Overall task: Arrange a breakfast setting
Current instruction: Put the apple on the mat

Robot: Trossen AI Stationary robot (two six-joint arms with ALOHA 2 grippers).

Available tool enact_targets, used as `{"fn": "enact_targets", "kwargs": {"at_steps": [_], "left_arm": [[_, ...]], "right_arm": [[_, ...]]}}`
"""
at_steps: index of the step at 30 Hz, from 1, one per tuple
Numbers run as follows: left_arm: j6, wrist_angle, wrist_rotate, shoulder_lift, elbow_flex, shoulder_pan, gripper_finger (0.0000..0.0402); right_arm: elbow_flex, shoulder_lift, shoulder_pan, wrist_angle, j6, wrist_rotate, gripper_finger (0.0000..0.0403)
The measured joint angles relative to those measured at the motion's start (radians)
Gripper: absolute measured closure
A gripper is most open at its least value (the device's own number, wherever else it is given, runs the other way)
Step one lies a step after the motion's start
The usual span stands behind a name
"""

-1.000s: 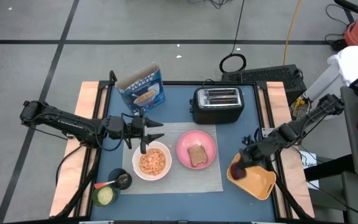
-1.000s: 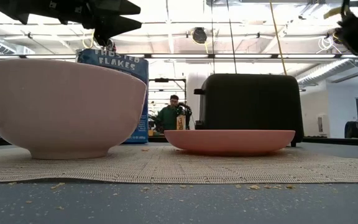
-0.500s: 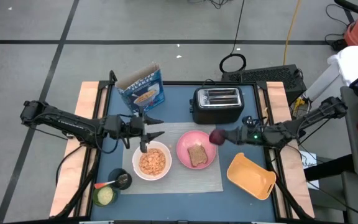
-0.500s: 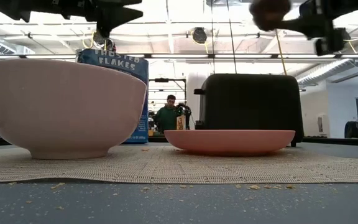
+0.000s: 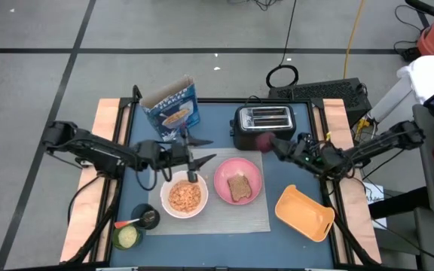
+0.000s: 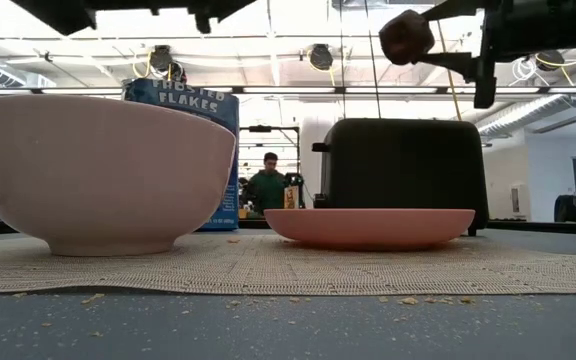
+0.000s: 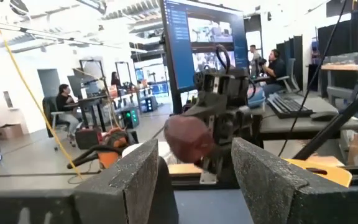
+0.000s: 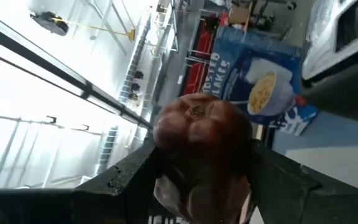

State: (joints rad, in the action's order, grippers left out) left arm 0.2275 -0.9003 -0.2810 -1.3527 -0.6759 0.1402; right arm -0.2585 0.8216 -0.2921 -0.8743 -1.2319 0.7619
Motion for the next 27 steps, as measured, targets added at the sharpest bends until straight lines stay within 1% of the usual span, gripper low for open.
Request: {"fn": "enact_targets", "kwargs": {"at_steps": [7,12,16,18,20,24,27], "left_arm": [[-0.042,0.0,0.001,-0.113,-0.155,-0.004,0.019],[0.052,0.02,0.018,-0.159,-0.245,-0.004,0.019],[0.13,0.037,0.019,-0.19,-0.287,-0.004,0.0184],[0.158,0.04,0.019,-0.204,-0.301,-0.004,0.0171],[0.18,0.041,0.019,-0.221,-0.315,-0.004,0.015],[0.239,0.046,0.019,-0.256,-0.344,-0.004,0.0091],[0.312,0.047,0.019,-0.278,-0.368,-0.004,0.0047]], "right_arm": [[0.0,0.045,0.024,-0.092,0.059,-0.004,0.0188],[0.0,0.063,0.025,-0.127,0.067,-0.004,0.0188],[0.0,0.071,0.025,-0.148,0.067,-0.004,0.0188],[0.0,0.075,0.025,-0.158,0.067,-0.004,0.0188],[0.0,0.08,0.025,-0.166,0.067,-0.002,0.0188],[0.0,0.097,0.025,-0.195,0.067,0.001,0.0188],[-0.001,0.116,0.025,-0.238,0.067,0.018,0.0188]]}}
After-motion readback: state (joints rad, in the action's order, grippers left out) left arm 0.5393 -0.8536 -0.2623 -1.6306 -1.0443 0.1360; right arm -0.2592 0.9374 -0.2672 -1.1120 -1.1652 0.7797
